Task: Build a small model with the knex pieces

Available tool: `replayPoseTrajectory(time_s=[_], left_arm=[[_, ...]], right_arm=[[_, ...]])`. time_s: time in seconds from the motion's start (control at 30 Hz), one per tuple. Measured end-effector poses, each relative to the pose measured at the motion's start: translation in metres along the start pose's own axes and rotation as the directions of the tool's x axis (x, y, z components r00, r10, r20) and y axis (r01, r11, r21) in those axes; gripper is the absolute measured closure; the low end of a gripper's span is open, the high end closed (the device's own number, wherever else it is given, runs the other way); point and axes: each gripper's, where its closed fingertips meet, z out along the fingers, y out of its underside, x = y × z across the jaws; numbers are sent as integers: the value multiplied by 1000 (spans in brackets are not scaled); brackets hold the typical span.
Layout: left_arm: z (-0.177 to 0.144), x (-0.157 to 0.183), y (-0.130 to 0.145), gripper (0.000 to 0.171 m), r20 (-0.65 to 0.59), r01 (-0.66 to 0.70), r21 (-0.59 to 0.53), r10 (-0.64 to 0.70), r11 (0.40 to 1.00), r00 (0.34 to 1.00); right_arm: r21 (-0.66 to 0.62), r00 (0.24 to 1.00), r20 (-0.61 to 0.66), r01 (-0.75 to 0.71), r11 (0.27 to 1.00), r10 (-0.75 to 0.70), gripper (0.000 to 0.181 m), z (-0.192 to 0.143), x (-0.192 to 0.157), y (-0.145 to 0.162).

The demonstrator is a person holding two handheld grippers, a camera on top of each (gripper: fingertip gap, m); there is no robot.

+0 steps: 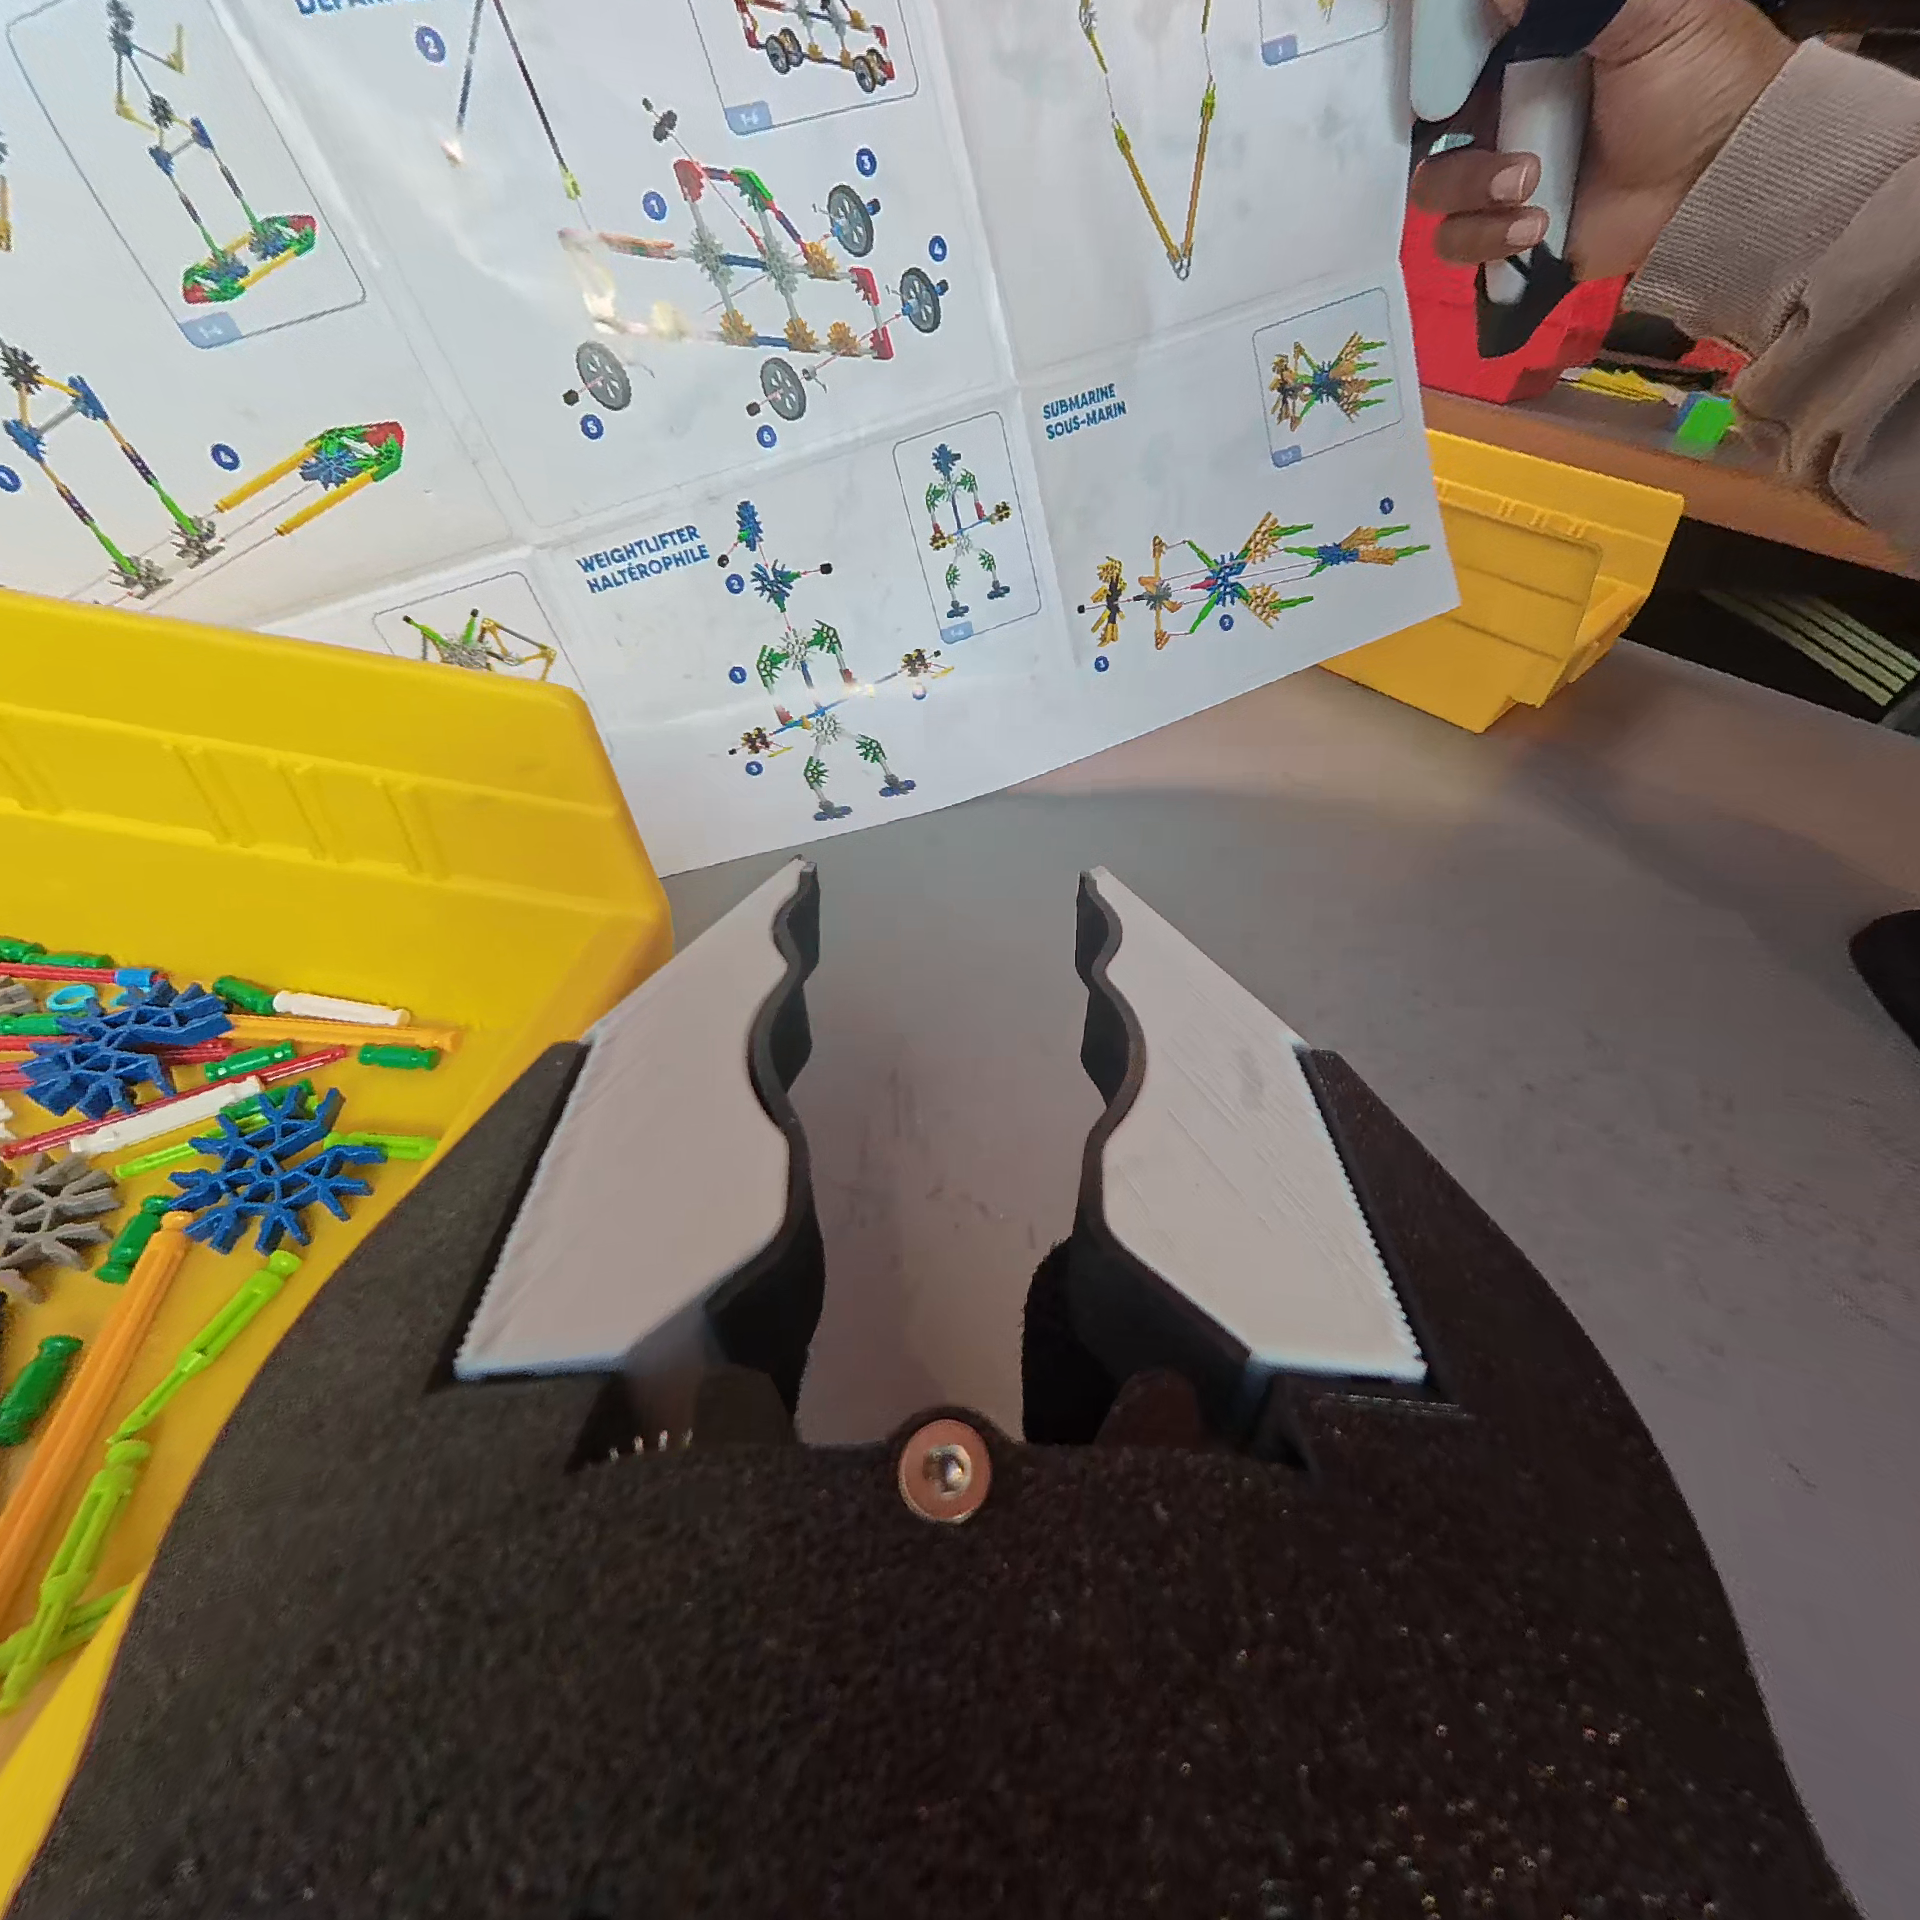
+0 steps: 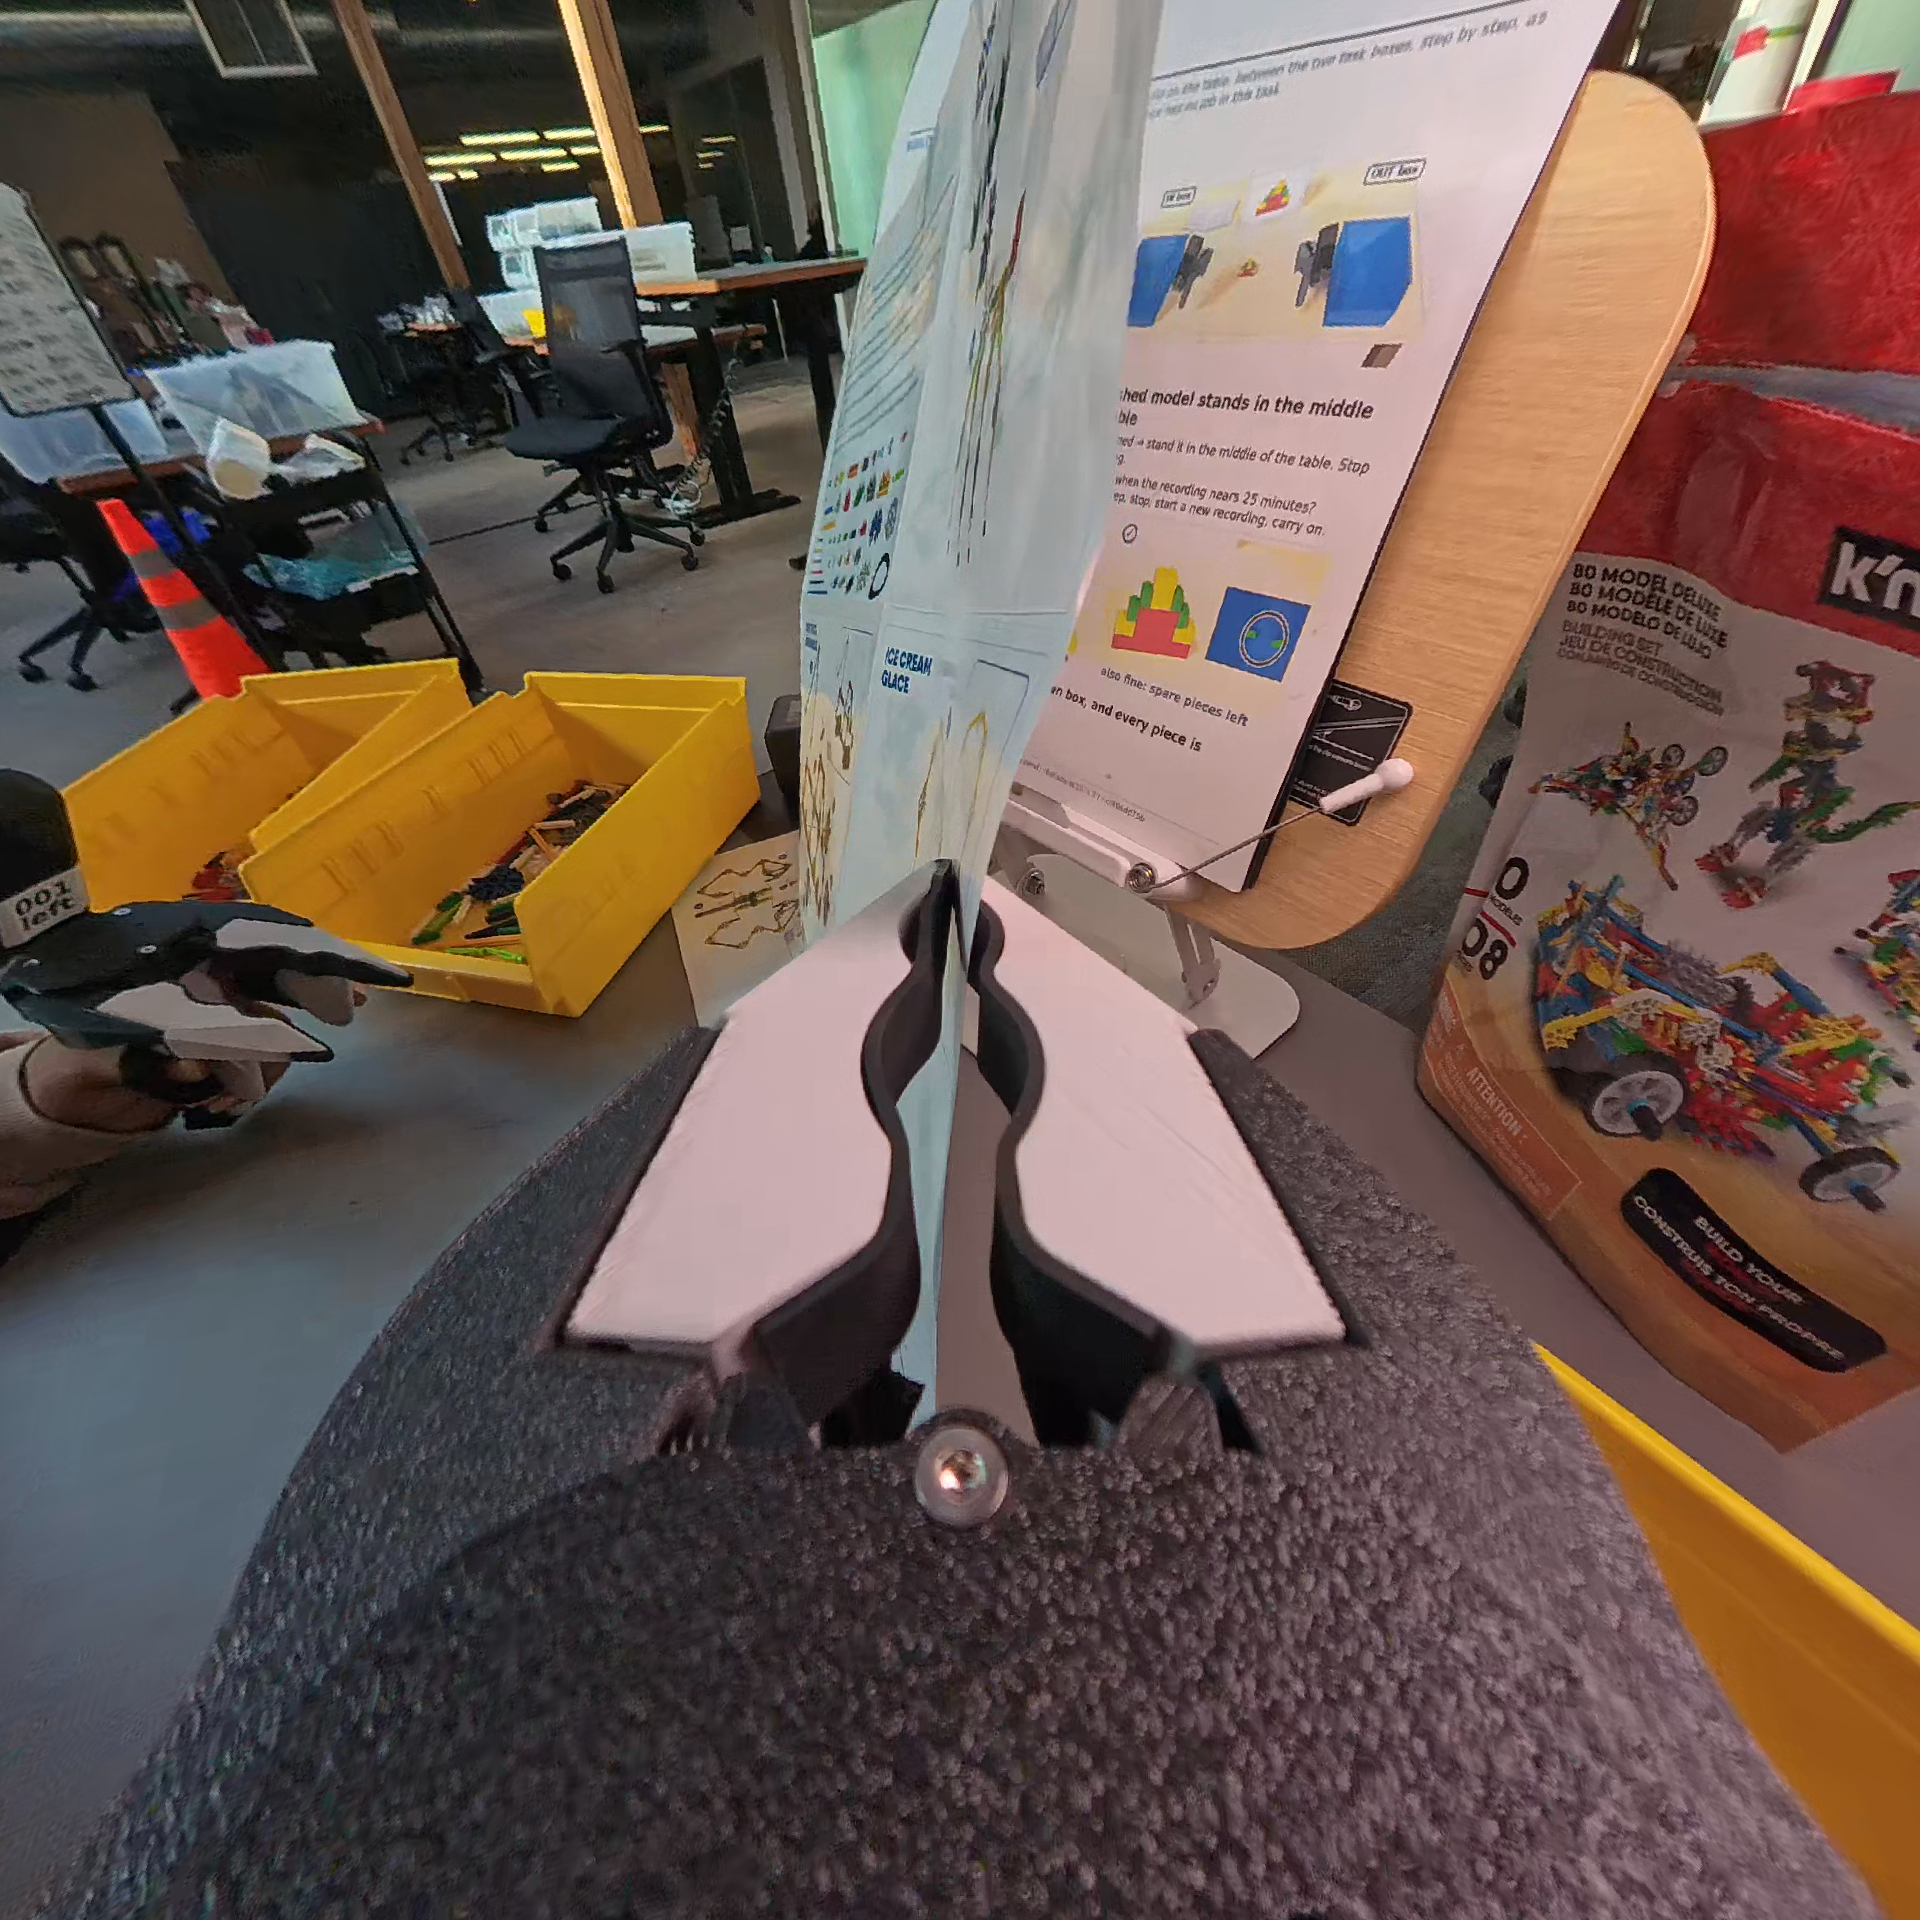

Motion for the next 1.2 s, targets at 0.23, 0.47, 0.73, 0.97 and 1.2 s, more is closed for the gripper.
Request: replayPoseTrajectory(time_s=[0.23, 0.47, 0.73, 0.97, 1.2], left_arm=[[-10, 21, -24, 120, -66, 18, 84, -13, 996, 998], [-14, 51, -42, 106, -122, -62, 90, 73, 994, 990], [-24, 104, -96, 112, -222, 30, 209, 17, 977, 975], [-35, 182, -150, 110, -308, 75, 315, 27, 946, 951], [-49, 171, -155, 145, -145, 25, 338, 26, 941, 989]], right_arm=[[38, 996, -50, 73, 997, -71, 181, -30, -40, -15], [17, 991, 0, 134, 991, -134, 181, -47, -128, 9], [24, 983, 77, 165, 986, -167, 181, -40, -218, 47], [7, 919, -36, 393, 919, -393, 181, -6, -287, 68], [-42, 828, -157, 538, 842, -538, 170, 28, -341, 90]])
